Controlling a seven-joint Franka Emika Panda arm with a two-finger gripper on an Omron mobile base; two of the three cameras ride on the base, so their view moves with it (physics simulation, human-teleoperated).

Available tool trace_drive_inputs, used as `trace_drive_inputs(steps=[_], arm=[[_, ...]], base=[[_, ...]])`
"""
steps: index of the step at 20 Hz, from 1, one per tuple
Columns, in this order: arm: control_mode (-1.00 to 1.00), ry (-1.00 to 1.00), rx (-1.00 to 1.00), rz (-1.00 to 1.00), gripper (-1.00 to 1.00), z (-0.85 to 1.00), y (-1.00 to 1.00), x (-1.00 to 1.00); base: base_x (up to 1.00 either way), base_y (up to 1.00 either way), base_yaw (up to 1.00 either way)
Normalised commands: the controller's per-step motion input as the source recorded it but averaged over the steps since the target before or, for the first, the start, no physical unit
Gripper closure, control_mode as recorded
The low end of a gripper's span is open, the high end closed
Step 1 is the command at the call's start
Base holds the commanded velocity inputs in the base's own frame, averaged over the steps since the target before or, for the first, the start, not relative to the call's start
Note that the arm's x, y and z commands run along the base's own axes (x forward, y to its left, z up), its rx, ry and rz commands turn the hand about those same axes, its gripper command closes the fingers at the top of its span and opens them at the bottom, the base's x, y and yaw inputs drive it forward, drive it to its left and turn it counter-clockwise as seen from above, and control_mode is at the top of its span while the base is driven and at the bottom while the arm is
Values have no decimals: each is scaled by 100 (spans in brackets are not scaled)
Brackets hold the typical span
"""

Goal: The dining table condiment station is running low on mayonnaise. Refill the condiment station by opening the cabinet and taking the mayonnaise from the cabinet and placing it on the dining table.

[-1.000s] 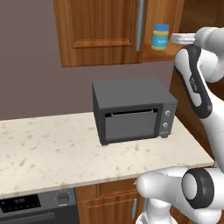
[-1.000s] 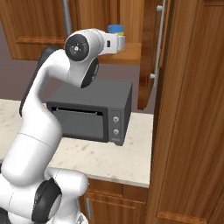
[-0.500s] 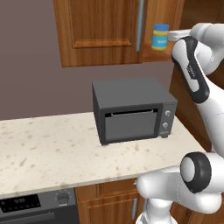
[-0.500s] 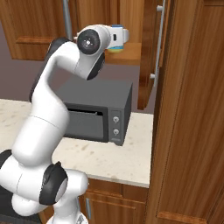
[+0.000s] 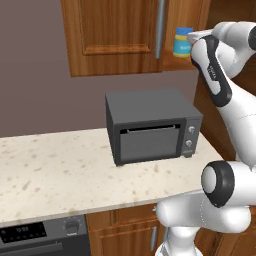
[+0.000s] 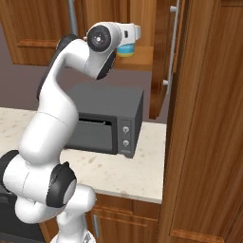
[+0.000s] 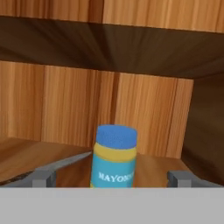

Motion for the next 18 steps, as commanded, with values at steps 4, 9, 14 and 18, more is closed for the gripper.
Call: trace_drive_inputs(steps=[4,9,14,18], arm=[[-100,0,0,0,-100,0,0,42],[-100,0,0,1,-100,0,0,30],[-100,0,0,2,-100,0,0,18],[-100,0,0,2,-100,0,0,16]], base=[[0,0,0],[0,0,0],[0,0,0],[0,0,0]])
